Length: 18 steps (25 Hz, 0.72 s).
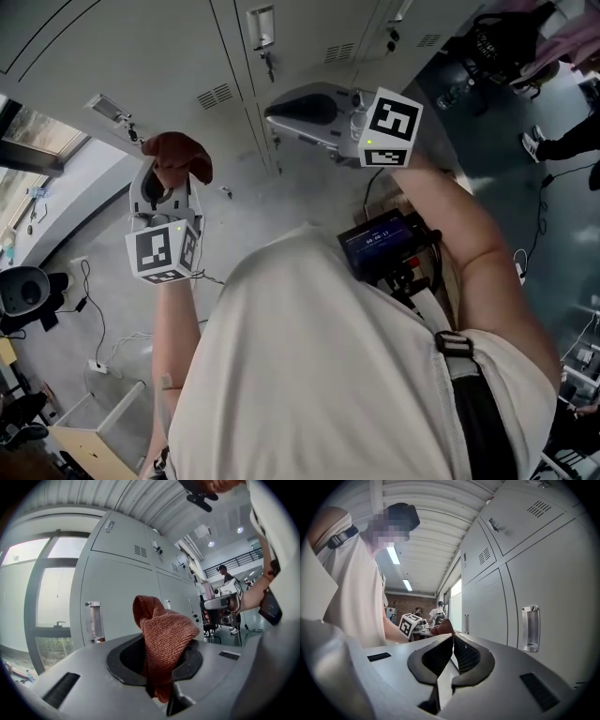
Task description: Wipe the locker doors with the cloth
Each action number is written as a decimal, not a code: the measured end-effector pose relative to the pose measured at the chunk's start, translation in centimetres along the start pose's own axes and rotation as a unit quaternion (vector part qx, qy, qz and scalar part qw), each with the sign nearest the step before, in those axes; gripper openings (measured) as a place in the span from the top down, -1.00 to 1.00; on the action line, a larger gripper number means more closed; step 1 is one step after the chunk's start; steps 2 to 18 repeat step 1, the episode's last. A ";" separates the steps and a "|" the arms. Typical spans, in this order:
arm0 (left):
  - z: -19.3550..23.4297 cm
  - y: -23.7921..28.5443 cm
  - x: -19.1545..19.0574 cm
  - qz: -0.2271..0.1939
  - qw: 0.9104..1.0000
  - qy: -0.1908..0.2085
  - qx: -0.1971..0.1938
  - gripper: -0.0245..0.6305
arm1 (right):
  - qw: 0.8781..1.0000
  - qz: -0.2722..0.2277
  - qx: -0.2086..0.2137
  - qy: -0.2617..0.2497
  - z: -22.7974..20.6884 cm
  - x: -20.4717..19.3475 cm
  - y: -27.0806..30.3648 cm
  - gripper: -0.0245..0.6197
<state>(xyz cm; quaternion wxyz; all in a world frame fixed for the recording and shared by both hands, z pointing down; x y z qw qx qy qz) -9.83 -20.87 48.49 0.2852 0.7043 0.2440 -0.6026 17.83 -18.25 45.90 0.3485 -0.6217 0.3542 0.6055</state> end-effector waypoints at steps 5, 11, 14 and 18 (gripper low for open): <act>-0.1 0.0 0.0 0.001 1.000 0.002 0.000 0.71 | 1.000 0.001 -0.001 0.001 0.0 0.1 -0.1 0.87; -0.1 0.0 0.0 0.001 1.000 0.002 0.000 0.71 | 1.000 0.001 -0.001 0.001 0.0 0.1 -0.1 0.87; -0.1 0.0 0.0 0.001 1.000 0.002 0.000 0.71 | 1.000 0.001 -0.001 0.001 0.0 0.1 -0.1 0.87; -0.1 0.0 0.0 0.001 1.000 0.002 0.000 0.71 | 1.000 0.001 -0.001 0.001 0.0 0.1 -0.1 0.87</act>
Point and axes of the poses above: the fingertips, and each gripper's own axes: y forward along the fingers, z to its left, x out of its top, the point moved 9 cm from there along -y, backward along the fingers, and after that the axes turned 3 degrees about -x, right-handed, at the moved point
